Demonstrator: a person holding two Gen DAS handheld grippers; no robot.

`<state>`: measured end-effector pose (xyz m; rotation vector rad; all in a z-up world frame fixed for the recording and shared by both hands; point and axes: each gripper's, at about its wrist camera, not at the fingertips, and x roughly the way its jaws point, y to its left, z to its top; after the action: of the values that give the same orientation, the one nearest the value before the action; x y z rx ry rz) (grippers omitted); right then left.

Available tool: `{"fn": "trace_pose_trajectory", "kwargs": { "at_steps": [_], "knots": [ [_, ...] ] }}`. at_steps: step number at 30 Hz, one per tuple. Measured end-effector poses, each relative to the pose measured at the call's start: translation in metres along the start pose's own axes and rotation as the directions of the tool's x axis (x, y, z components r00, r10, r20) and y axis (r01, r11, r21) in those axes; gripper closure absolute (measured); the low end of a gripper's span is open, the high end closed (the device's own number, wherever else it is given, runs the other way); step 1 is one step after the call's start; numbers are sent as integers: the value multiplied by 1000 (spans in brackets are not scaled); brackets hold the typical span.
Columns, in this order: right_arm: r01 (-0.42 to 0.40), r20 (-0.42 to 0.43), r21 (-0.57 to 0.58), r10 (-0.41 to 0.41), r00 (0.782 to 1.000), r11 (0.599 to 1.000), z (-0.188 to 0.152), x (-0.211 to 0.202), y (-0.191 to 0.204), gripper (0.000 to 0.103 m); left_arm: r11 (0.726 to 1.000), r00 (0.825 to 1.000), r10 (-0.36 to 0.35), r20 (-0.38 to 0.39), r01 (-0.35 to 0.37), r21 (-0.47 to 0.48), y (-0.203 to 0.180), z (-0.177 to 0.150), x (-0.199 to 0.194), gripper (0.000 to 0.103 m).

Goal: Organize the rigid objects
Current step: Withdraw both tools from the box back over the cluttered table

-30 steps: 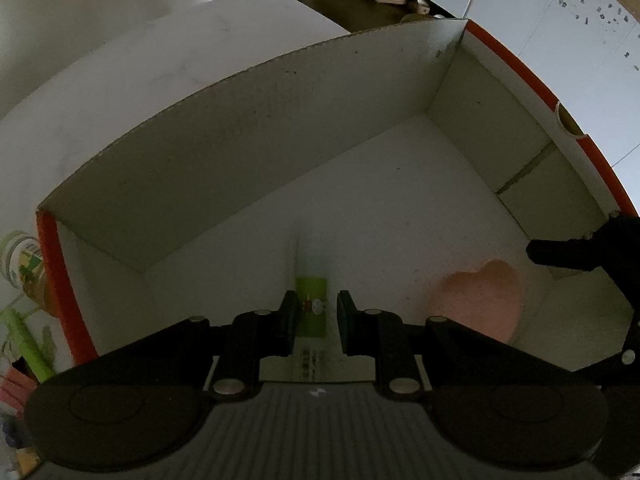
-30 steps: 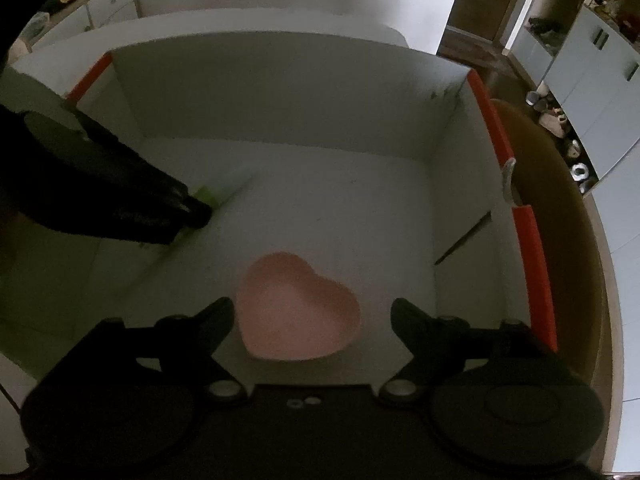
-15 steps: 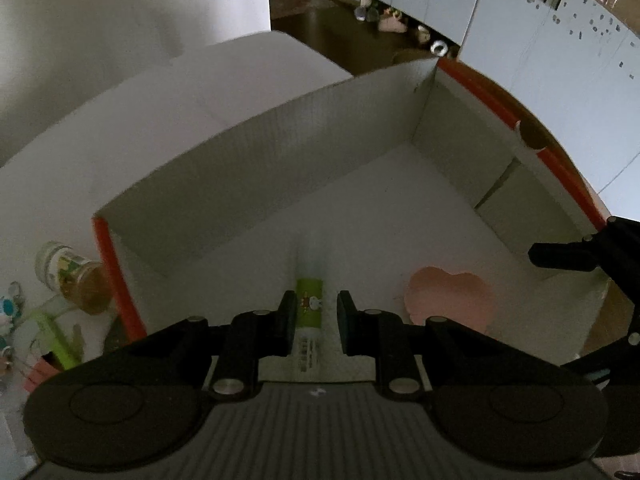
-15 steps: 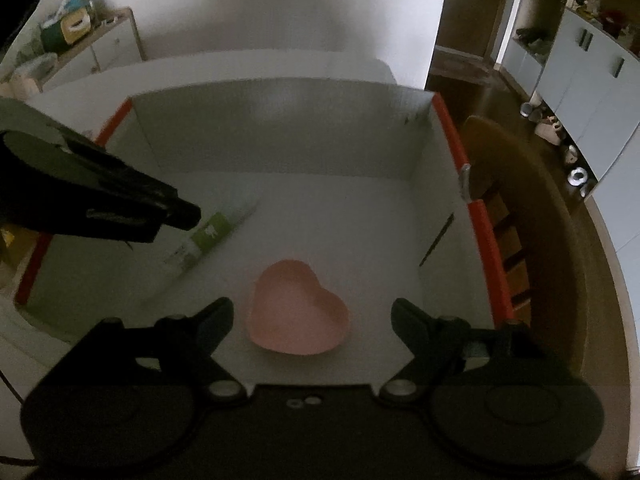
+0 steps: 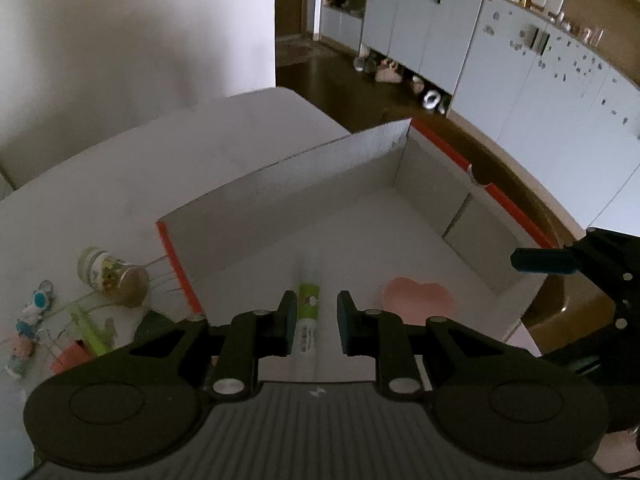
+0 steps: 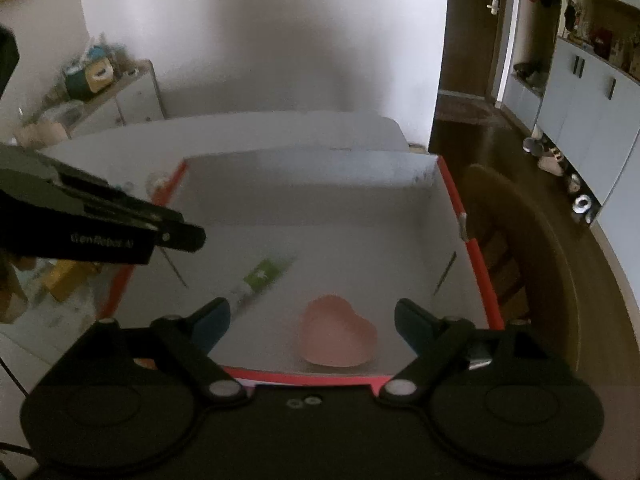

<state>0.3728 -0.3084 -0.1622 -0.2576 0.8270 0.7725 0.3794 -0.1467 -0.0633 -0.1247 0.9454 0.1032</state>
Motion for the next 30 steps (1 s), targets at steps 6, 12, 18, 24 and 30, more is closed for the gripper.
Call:
{"fn": "trace_pose_trajectory", "kwargs": {
  "at_steps": [6,12,18,24,30],
  "knots": [
    [-30,62,34,28,998,999,-2,-22,18,12,1000,999,-25,47,26,-12,14,-16,-26,83],
    [-14,114,13,13,993,1000,-6,-41,45,9,998,994,-50,93,53,-29,34,-39,-58,83],
    [-23,139,53,16,990,998,-10,-47,79,6,997,991,-64,118,67,-28,57,-63,-81,76],
    [-28,151,86,14,988,996,-15,-52,116,2,995,989,-80,126,87,-50,88,-89,-100,74],
    [-30,163,127,9,987,991,-23,-51,152,1,994,988,-76,136,85,-63,123,-114,-115,71]
  ]
}}
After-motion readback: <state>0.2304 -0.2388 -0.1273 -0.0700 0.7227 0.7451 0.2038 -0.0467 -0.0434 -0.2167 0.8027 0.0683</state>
